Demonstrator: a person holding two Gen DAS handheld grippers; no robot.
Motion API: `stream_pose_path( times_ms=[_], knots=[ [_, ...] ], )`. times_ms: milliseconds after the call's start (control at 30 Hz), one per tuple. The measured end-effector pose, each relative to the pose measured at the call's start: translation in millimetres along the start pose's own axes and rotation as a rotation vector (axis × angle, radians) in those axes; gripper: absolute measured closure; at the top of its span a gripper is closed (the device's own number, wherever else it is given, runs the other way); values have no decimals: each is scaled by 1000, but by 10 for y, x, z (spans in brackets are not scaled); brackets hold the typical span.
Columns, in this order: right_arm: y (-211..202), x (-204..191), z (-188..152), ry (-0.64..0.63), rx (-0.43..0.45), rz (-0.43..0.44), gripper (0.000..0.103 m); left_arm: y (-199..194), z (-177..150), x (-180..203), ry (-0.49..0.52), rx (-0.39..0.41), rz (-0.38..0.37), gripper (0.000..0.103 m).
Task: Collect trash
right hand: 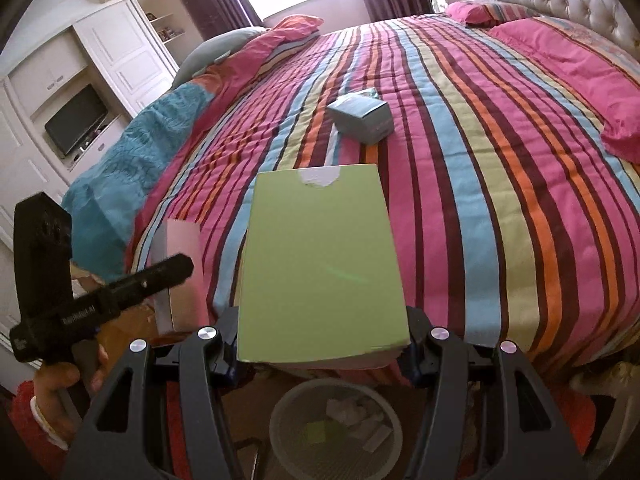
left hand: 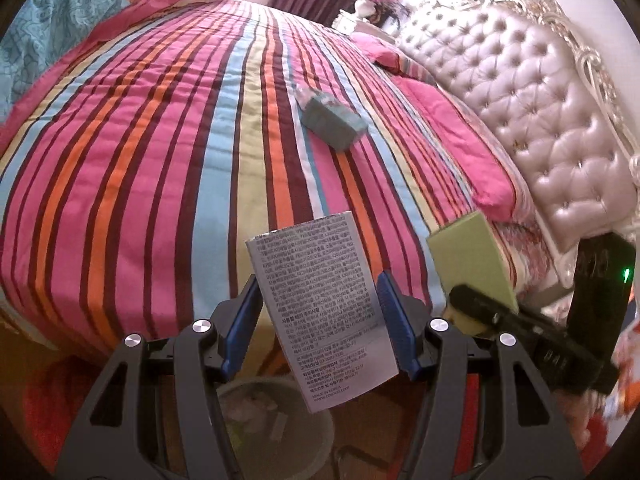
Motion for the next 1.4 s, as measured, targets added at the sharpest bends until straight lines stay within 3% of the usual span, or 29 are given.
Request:
stream_pose_path(
  times_ms=[267,667,1067,1200,1400],
  knots=[
    [76,-119,-341,-10,-60,13,48,104,-571,-24,59,-86,50,45],
    [475,-125,-854,8,-229,-12,48,383,-1058,-80,146,-225,114,45],
    [854,27,-1248,88,-420,-13,48,676,-1282,-290,94,-326,114,45],
    [943,25,-1331,101,-471,-15,48,739,-1312,-315,86,-354,105,54],
    [1025,-6,-1432,88,-530,-21,48,842,-1363,-245,115,-394,88,55]
  ],
)
Point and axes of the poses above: each gripper's, at about its wrist camera, not at the fingertips, and y roughly the way its jaws point, x to its right, z to its top, the point moved 7 cm from there along y, roughly the way its jaws point, and after that the axes turned 12 degrees about -x, right-handed, at the moved point
